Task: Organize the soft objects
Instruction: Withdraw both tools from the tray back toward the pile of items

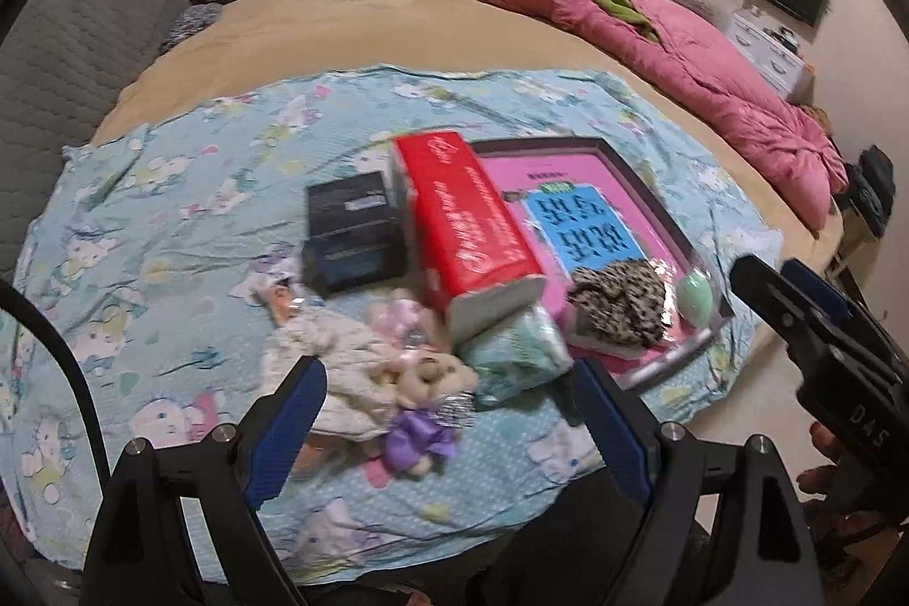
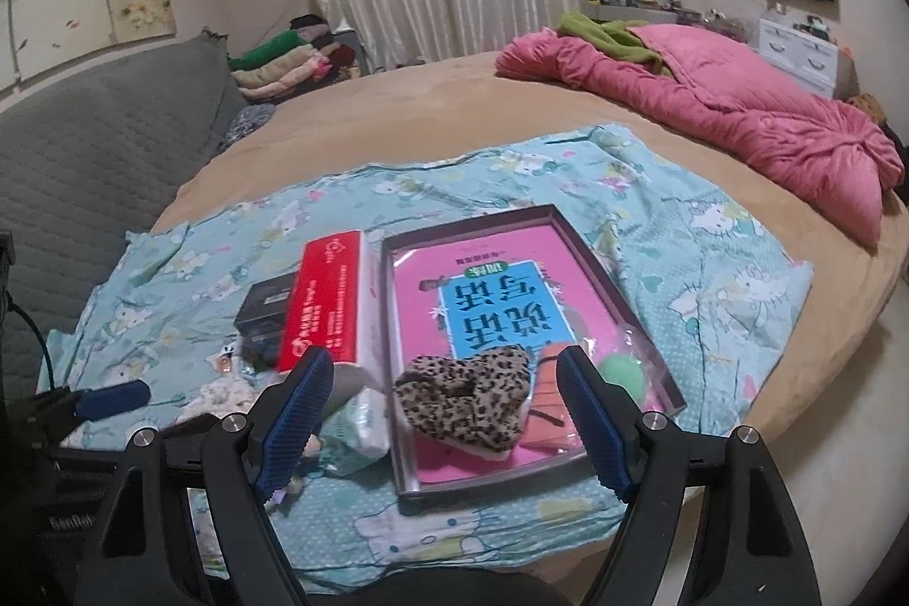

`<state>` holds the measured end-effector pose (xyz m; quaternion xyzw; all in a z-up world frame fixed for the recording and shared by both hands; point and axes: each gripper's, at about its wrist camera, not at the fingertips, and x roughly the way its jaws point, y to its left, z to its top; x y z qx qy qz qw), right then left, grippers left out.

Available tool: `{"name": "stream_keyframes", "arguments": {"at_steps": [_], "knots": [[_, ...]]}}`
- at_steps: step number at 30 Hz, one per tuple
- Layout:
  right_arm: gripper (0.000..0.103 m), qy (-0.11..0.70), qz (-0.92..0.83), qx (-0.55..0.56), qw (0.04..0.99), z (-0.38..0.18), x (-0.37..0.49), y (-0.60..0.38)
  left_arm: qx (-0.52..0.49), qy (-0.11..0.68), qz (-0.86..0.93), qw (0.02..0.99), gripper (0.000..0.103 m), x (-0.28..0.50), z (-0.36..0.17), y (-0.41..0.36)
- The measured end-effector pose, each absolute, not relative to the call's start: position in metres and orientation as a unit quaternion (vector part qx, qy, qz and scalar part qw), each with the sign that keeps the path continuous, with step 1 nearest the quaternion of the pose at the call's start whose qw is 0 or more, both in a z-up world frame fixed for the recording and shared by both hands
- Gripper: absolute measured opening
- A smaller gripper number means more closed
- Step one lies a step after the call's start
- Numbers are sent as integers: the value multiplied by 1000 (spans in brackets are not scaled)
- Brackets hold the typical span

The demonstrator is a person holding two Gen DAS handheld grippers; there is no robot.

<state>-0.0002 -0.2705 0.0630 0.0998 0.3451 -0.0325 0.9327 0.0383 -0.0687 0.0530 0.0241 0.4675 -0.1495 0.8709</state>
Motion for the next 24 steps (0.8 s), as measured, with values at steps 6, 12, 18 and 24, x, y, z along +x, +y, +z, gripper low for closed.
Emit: {"name": "stream_keyframes", "arguments": {"at_steps": [6, 12, 18, 24], "knots": [[82, 340, -18, 90, 936, 73, -2, -256, 13, 460, -122, 880, 88, 40, 64, -41], [82, 336, -3, 76, 939, 82, -4, -241, 0, 458, -102, 883, 88, 39, 70, -16], [82, 340, 11, 65, 938, 83, -5, -228, -17, 456, -80, 886, 88, 41, 73, 10], [82, 349, 30, 56, 935, 77, -3, -211, -59, 466, -55, 881, 88, 46, 63, 44]]}}
